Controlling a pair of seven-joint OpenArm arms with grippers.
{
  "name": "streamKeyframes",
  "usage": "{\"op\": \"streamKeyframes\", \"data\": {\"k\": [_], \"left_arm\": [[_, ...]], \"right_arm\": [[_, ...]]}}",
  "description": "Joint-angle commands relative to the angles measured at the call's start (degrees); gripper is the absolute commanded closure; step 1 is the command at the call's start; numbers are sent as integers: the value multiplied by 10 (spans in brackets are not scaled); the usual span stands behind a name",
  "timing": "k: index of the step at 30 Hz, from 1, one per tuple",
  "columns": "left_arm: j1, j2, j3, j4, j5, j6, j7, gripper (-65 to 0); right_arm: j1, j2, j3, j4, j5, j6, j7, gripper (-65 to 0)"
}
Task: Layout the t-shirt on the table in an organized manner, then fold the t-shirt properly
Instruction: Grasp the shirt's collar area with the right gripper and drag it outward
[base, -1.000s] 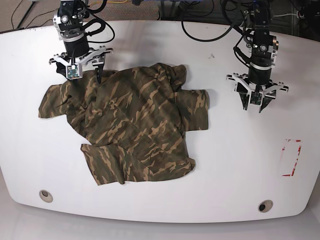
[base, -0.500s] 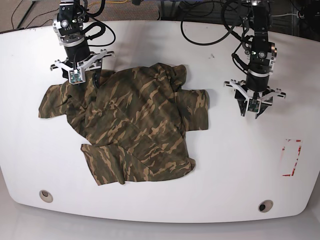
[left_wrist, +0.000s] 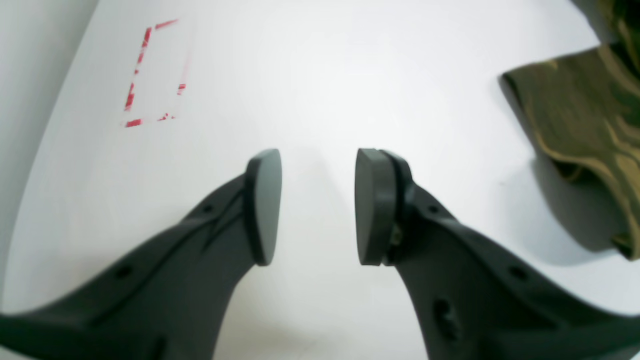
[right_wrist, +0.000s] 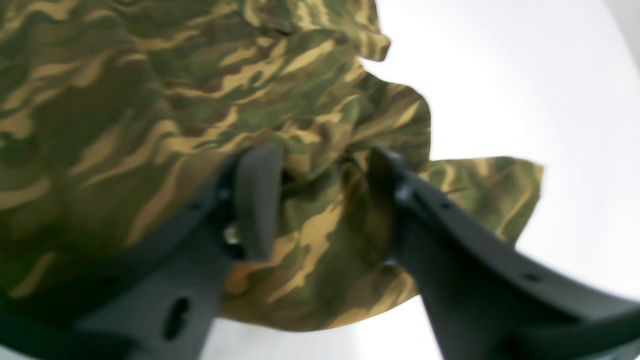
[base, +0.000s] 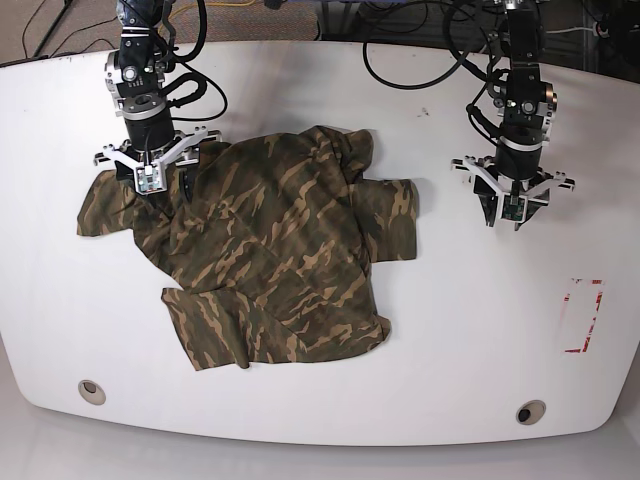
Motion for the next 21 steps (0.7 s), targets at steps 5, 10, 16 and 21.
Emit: {"op": "streamKeyframes", "data": {"k": [5, 10, 16, 21], "left_arm": [[-3, -5, -3, 18, -1, 0, -24, -234], [-2, -6, -1, 16, 0, 0, -25, -228], [-4, -5, -1, 15, -3, -3, -24, -229], [-5, -4, 2, 14, -4, -3, -26, -230]], "right_arm": [[2, 11, 5, 4, -52, 4, 0, -378], [-2, 26, -6, 3, -56, 4, -7, -397], [-5, 43, -54, -8, -36, 4, -12, -392], [-8, 59, -102, -20, -32, 5, -14, -391]]}}
